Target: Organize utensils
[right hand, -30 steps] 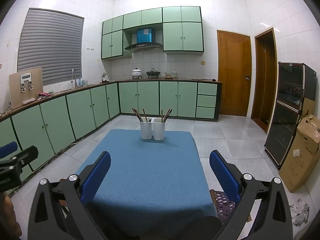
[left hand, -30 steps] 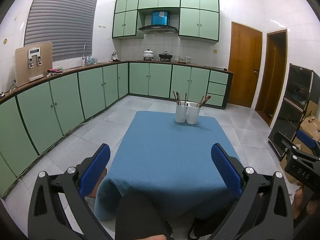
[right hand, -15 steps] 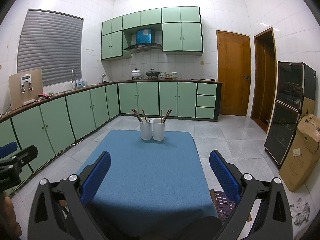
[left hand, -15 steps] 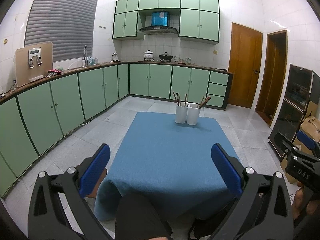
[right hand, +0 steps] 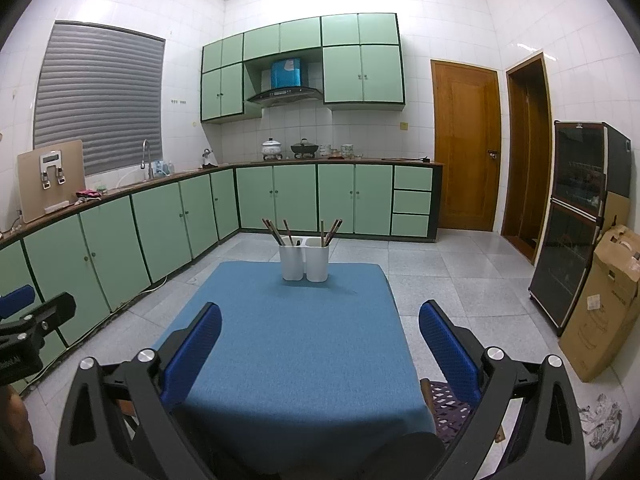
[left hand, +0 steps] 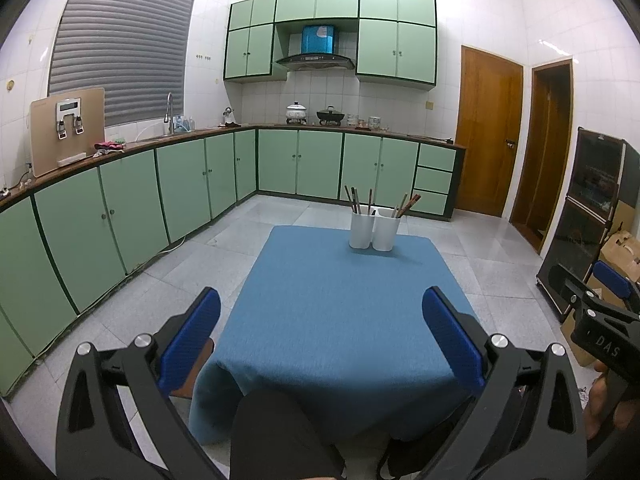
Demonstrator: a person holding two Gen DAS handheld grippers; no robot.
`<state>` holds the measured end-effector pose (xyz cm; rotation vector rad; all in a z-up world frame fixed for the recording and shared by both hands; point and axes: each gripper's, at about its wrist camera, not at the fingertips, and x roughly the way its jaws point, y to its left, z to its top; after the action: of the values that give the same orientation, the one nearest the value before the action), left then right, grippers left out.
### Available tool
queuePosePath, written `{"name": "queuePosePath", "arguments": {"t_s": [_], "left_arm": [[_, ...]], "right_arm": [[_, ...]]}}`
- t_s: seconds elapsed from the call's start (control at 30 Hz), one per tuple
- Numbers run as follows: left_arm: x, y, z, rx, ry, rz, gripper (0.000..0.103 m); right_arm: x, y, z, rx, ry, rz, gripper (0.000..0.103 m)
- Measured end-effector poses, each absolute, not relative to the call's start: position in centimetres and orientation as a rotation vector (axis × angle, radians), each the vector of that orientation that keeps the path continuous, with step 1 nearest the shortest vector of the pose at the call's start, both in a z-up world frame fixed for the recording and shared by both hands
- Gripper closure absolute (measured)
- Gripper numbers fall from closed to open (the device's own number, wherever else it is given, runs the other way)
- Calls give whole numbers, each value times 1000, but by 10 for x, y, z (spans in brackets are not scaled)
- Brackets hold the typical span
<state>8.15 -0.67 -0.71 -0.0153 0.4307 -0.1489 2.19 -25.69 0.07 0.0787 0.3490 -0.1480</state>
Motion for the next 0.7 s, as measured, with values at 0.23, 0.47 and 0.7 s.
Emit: {"name": "queuePosePath", "arguments": {"t_s": [0.23, 0.47, 0.7], "left_arm": [[81, -8, -7, -17, 430, -150, 5], [80, -8, -7, -16, 431, -150, 5], [80, -8, -6, -16, 430, -151, 5]], "right_arm": [[22, -257, 1, 79, 348, -148, 6], [22, -257, 1, 80, 350, -149, 6], [22, -257, 1, 80, 349, -149, 6]]}}
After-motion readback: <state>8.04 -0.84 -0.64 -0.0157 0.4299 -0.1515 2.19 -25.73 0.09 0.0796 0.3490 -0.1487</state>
